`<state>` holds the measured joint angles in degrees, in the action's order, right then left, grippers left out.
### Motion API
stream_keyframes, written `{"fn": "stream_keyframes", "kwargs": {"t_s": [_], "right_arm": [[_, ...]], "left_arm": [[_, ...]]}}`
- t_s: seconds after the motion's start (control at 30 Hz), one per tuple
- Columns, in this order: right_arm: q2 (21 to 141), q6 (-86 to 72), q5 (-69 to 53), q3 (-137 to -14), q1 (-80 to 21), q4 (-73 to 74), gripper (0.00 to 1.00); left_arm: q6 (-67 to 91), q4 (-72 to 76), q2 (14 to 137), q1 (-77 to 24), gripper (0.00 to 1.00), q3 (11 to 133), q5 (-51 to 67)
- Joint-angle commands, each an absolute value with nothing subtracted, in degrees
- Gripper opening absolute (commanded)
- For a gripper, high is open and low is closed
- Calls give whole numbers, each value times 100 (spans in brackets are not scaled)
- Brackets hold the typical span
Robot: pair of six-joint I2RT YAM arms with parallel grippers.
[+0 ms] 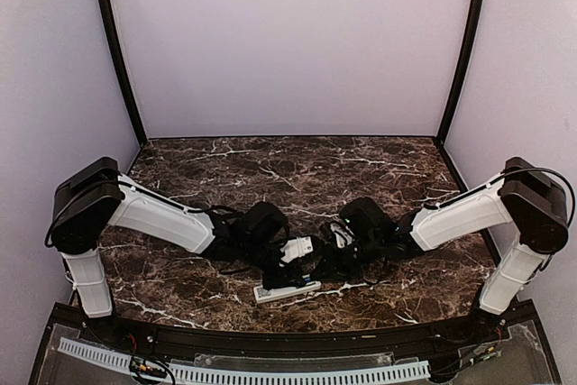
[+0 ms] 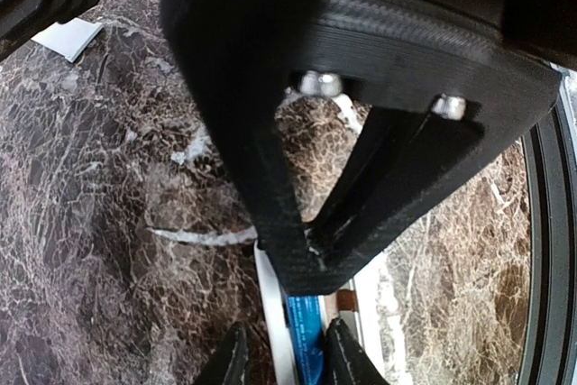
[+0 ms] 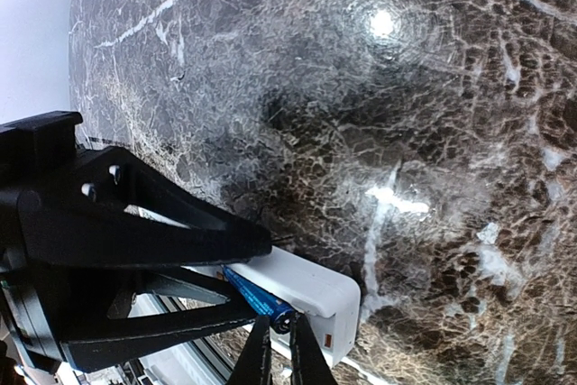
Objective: Load the batteries into the remote control
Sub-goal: Hold the remote control without batteries at the center of the board.
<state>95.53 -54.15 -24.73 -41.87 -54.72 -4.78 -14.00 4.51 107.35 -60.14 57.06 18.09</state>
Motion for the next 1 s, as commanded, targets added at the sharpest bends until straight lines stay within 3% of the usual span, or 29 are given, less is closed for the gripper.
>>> {"fn": "stream_keyframes", "kwargs": {"t_s": [0.0, 0.6, 0.97], "right_arm": [[9819, -5415, -2602, -4101, -5705, -555, 6], [9282, -4992, -2473, -4476, -5509, 155, 12], [9280, -5015, -2705, -4467, -5536, 22, 4]], "left_arm": [[-1548, -124, 10879, -6067, 26, 5821, 1809], [-1687, -458, 10939, -6093, 13, 5774, 1632], [-1600, -492, 10945, -6091, 13, 5772, 1548]]}}
